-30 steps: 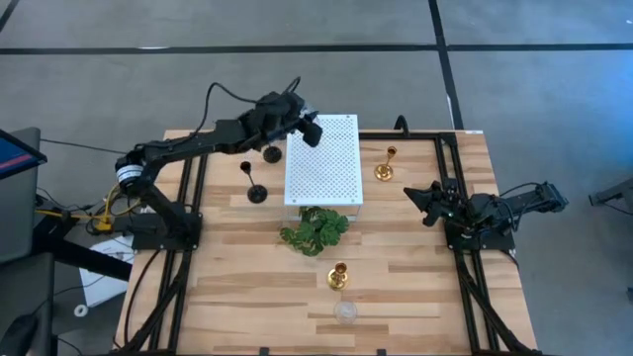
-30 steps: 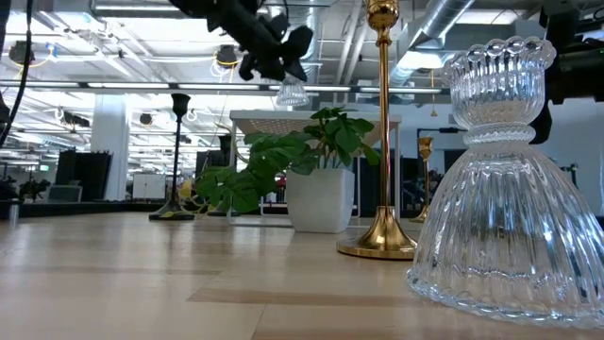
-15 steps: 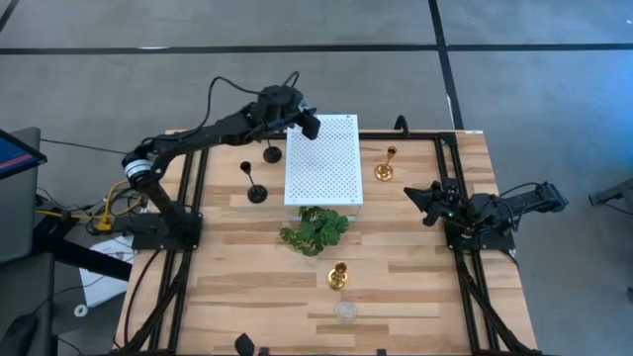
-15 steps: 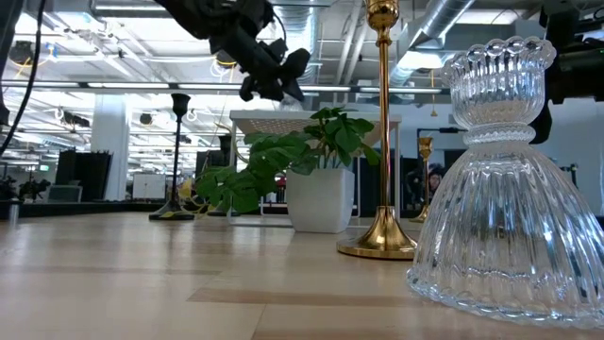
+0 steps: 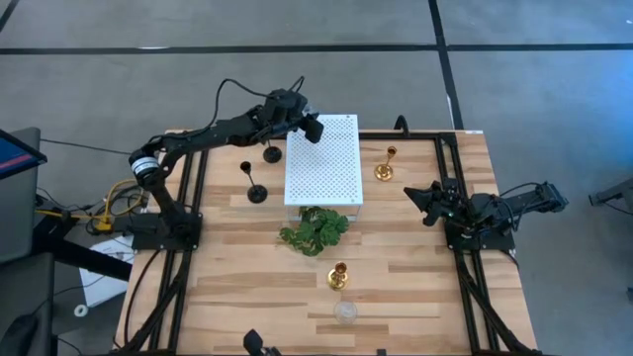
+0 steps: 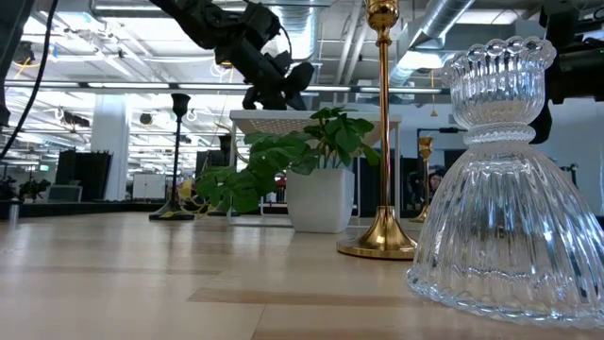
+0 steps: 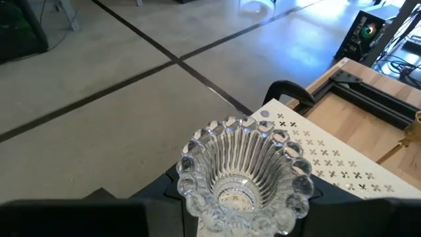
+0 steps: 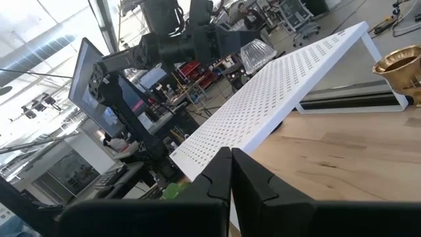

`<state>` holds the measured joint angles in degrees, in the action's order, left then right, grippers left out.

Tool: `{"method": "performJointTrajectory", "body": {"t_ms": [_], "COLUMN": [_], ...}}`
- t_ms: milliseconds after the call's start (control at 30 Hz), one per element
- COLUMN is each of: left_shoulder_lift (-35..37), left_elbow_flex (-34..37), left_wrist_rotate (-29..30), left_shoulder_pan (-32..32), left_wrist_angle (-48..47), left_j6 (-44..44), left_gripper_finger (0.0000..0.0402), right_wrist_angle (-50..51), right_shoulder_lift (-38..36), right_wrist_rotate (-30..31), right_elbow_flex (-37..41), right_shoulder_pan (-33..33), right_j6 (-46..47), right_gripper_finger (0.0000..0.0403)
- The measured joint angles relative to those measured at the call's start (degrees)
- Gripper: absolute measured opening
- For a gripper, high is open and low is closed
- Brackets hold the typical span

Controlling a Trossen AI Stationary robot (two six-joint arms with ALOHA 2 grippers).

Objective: Pick & Place candle stick holders
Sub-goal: Put the top transparent candle holder on the shelf

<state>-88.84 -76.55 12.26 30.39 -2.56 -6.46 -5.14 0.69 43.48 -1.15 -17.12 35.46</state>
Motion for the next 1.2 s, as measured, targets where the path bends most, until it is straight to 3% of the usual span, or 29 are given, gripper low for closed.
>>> {"method": "performJointTrajectory", "body": {"t_ms": [733, 1200], "left_shoulder_lift": [-0.65, -0.65], "left_elbow_flex": [2.43, 2.51], "left_wrist_rotate": [0.14, 0.08], "left_shoulder_pan": [0.00, -0.12], "left_wrist_angle": [0.41, 1.45], "left_j6": [-3.02, -3.06], "left_gripper_finger": [0.0127, 0.0190], "right_wrist_angle": [0.14, 0.41], "right_shoulder_lift": [0.00, 0.00], "right_wrist_rotate": [0.00, 0.00], "right_elbow_flex": [-0.02, -0.02], "right_shoulder_pan": [0.00, 0.00], "right_j6": [0.00, 0.00], "right_gripper_finger": [0.0000, 0.0000]}}
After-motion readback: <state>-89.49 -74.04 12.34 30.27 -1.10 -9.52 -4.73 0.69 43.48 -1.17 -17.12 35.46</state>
